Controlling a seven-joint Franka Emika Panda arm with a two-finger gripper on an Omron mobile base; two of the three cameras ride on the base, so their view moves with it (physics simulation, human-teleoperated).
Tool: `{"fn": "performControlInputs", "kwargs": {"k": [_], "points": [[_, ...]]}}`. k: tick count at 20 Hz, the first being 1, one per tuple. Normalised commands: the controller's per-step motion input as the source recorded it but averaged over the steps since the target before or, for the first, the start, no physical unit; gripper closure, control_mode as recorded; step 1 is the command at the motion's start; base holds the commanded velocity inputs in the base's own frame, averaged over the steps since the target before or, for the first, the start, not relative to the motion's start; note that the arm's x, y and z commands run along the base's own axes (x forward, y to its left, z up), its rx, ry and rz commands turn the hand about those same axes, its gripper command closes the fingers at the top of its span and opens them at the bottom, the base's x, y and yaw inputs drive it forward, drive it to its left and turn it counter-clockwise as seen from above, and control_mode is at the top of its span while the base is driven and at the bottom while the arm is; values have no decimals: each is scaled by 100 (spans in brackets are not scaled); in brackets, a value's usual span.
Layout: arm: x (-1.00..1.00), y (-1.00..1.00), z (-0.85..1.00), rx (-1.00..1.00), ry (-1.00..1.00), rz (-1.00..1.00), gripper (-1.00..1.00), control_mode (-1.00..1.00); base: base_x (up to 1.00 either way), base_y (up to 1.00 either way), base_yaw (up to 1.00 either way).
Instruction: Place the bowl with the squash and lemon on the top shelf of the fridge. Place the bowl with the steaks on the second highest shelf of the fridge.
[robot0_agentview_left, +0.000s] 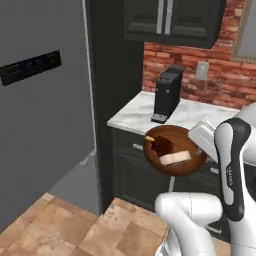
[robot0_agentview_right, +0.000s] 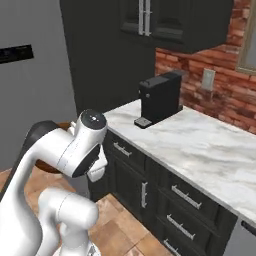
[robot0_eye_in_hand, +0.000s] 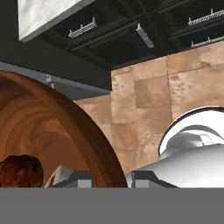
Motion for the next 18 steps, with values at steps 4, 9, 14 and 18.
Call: {"fn": "performControlInputs", "kwargs": {"k": [4,9,14,18], "points": [[0,0,0,0,0,0,100,100,-34,86,75],[0,0,0,0,0,0,100,100,-37,93,72],[0,0,0,0,0,0,100,100,-11,100,60],[0,0,0,0,0,0,100,100,76,93,28]]}}
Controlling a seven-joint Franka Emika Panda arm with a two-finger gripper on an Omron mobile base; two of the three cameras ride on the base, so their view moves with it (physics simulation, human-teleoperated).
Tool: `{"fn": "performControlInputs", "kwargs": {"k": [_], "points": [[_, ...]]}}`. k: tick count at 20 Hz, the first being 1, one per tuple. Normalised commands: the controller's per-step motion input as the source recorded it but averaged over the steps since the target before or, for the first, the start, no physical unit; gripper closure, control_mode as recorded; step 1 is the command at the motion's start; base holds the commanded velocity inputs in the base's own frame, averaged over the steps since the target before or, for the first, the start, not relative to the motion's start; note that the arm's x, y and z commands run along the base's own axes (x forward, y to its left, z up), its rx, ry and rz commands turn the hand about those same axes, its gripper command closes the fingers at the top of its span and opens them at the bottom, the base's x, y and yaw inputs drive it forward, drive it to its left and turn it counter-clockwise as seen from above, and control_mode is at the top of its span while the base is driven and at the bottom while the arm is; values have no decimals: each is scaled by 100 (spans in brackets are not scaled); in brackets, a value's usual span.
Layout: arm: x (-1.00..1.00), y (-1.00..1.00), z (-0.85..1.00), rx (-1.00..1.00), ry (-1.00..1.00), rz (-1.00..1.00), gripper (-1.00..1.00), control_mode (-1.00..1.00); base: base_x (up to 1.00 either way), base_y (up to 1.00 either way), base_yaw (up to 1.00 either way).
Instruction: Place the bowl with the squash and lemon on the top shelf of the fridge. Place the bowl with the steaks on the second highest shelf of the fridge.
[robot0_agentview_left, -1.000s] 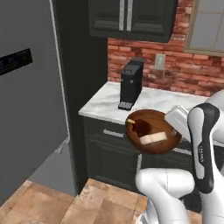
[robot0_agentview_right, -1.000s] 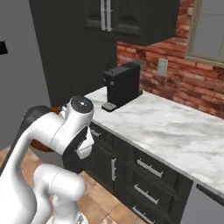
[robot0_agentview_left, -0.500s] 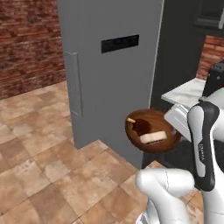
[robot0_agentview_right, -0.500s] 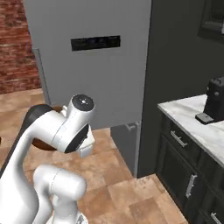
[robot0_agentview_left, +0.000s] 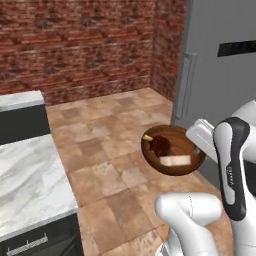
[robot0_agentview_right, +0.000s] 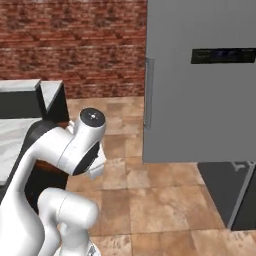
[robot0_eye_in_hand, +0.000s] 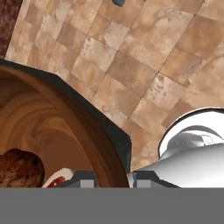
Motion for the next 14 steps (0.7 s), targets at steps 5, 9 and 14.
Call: {"fn": "performControlInputs", "kwargs": {"k": [5,9,14], "points": [[0,0,0,0,0,0,100,100,100,44,11],[0,0,0,0,0,0,100,100,100,16,9],[0,0,0,0,0,0,100,100,100,46,6]]}}
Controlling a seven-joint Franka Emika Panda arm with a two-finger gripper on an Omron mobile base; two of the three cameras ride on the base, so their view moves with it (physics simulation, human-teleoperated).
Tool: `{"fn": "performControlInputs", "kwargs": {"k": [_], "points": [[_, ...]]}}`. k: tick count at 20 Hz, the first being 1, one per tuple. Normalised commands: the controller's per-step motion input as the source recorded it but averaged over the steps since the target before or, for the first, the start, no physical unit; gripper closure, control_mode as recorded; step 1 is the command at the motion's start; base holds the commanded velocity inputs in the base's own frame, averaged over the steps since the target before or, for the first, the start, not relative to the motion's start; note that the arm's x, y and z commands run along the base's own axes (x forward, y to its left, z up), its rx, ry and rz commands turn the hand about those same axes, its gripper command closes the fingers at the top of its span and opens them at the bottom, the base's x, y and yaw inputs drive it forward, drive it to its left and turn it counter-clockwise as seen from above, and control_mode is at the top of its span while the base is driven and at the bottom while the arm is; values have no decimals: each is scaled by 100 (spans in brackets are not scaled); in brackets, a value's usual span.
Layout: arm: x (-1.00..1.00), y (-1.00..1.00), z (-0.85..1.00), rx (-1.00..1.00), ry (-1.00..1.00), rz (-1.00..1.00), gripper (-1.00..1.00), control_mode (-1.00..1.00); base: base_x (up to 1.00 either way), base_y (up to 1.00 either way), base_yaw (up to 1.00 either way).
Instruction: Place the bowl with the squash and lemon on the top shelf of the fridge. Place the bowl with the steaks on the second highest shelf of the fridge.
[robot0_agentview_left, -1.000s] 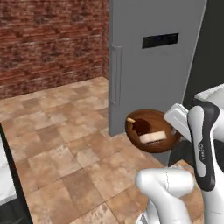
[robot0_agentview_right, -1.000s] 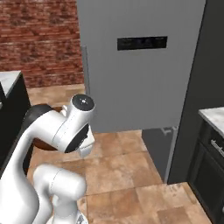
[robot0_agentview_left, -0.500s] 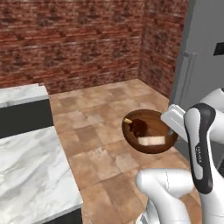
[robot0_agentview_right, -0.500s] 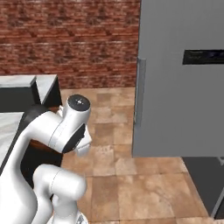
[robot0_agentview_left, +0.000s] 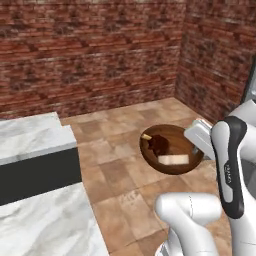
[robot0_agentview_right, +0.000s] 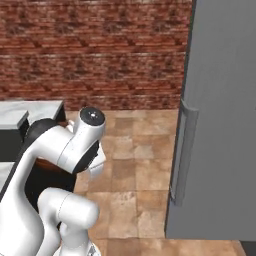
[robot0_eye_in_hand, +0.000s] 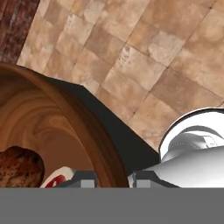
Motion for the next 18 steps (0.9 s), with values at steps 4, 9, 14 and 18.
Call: {"fn": "performControlInputs", "kwargs": {"k": [4,9,14,18], "points": [[0,0,0,0,0,0,100,100,100,31,1],[0,0,0,0,0,0,100,100,100,3,0],[0,0,0,0,0,0,100,100,100,3,0],[0,0,0,0,0,0,100,100,100,5,-3]]}}
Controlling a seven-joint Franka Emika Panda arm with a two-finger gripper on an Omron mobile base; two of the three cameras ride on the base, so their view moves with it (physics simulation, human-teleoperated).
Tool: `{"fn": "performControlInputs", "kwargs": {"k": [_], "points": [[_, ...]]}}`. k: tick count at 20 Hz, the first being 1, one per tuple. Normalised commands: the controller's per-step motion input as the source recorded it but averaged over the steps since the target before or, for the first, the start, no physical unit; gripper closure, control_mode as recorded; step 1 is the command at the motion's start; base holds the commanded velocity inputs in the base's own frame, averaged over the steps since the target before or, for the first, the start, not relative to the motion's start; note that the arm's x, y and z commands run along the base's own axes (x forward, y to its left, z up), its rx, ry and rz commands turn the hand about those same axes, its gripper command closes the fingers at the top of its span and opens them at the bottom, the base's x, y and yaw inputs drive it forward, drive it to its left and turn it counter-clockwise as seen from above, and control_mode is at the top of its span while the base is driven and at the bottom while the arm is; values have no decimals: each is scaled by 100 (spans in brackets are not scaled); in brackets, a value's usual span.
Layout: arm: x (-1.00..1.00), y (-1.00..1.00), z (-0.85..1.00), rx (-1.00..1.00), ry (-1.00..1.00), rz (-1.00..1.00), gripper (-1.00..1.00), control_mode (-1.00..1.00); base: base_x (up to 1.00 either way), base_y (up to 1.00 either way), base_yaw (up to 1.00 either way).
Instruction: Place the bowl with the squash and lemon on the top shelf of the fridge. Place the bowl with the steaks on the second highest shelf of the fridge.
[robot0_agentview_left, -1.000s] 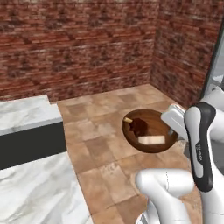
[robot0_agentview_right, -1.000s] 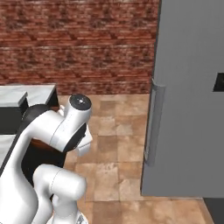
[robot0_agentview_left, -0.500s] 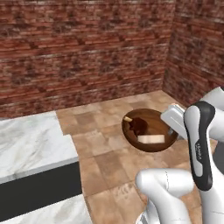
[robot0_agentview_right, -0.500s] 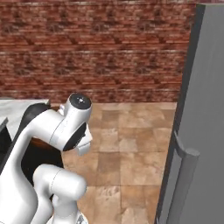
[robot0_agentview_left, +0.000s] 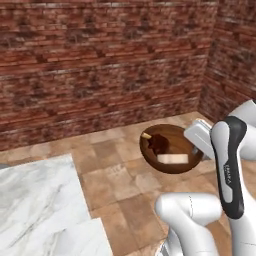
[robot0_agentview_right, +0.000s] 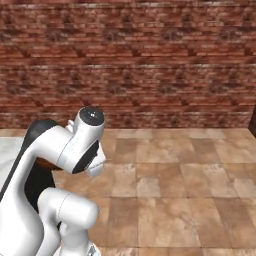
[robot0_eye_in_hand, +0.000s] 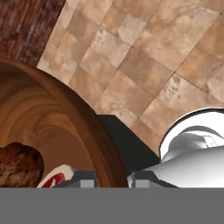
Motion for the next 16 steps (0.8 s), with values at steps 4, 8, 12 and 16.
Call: {"fn": "performControlInputs", "kwargs": {"k": [4,8,12,16], "points": [[0,0,0,0,0,0,100,100,100,3,-12],[0,0,0,0,0,0,100,100,100,-1,-17],[0,0,0,0,0,0,100,100,100,-12,-40],[0,0,0,0,0,0,100,100,87,-26,-52]]}}
